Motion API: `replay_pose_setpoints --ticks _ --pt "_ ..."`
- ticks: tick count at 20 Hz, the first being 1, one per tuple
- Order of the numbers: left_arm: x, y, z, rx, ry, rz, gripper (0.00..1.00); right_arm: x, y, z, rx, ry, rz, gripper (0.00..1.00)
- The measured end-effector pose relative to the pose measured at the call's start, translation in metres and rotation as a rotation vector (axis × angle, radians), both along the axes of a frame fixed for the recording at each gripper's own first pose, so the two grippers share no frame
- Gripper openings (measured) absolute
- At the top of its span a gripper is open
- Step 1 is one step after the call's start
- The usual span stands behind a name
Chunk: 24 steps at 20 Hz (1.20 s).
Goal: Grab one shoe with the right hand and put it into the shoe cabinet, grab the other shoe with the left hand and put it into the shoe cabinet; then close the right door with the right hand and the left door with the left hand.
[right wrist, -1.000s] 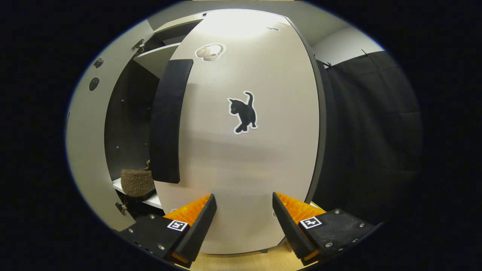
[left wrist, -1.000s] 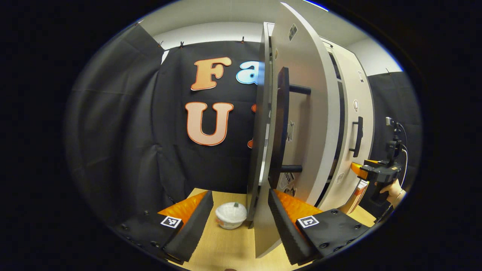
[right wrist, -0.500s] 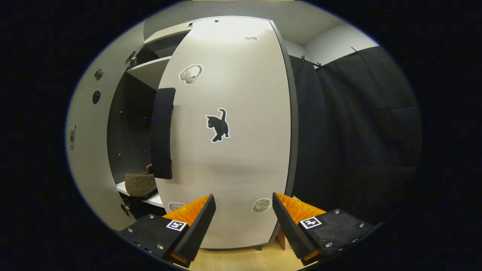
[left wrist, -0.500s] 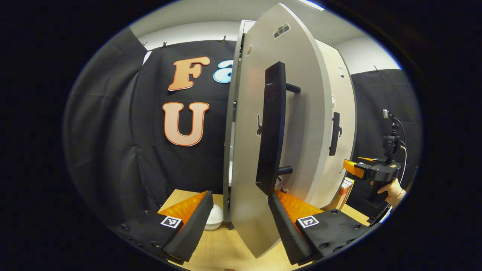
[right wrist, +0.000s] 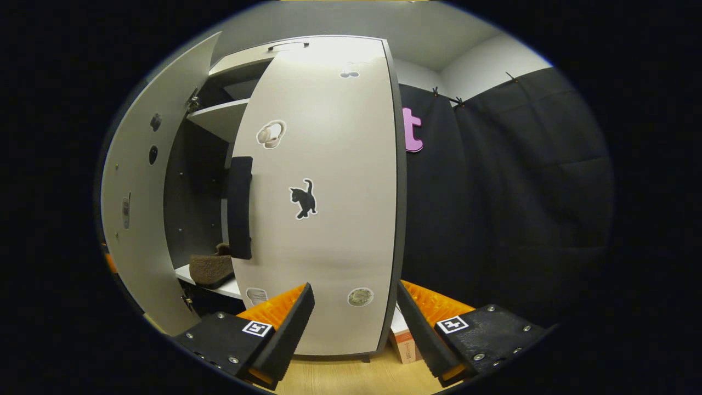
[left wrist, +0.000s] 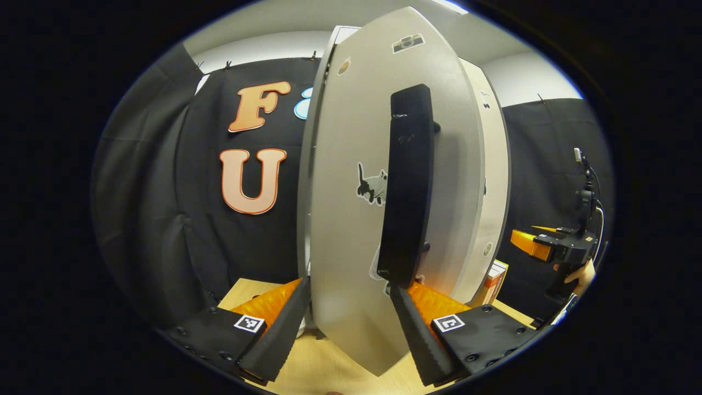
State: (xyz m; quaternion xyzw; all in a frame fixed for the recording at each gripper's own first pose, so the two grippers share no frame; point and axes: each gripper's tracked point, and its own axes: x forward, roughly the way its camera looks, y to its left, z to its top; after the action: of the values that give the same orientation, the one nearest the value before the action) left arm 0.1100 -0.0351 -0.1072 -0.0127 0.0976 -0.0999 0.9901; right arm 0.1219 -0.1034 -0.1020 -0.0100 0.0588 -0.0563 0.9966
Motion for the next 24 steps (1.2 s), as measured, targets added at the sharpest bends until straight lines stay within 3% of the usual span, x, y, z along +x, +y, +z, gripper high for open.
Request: replay_pose_setpoints --ticks 11,24 --pt "0.081 -0.05 -0.012 0.025 -0.03 -0.002 0.94 -0.032 -0.049 0.007 -0.032 -0.006 -0.086 0.93" --pt "0.091 -0.053 -0.013 0.047 -0.019 0.037 0.97 -0.038 -0.044 0.003 -0.035 0.03 -0.063 0.94"
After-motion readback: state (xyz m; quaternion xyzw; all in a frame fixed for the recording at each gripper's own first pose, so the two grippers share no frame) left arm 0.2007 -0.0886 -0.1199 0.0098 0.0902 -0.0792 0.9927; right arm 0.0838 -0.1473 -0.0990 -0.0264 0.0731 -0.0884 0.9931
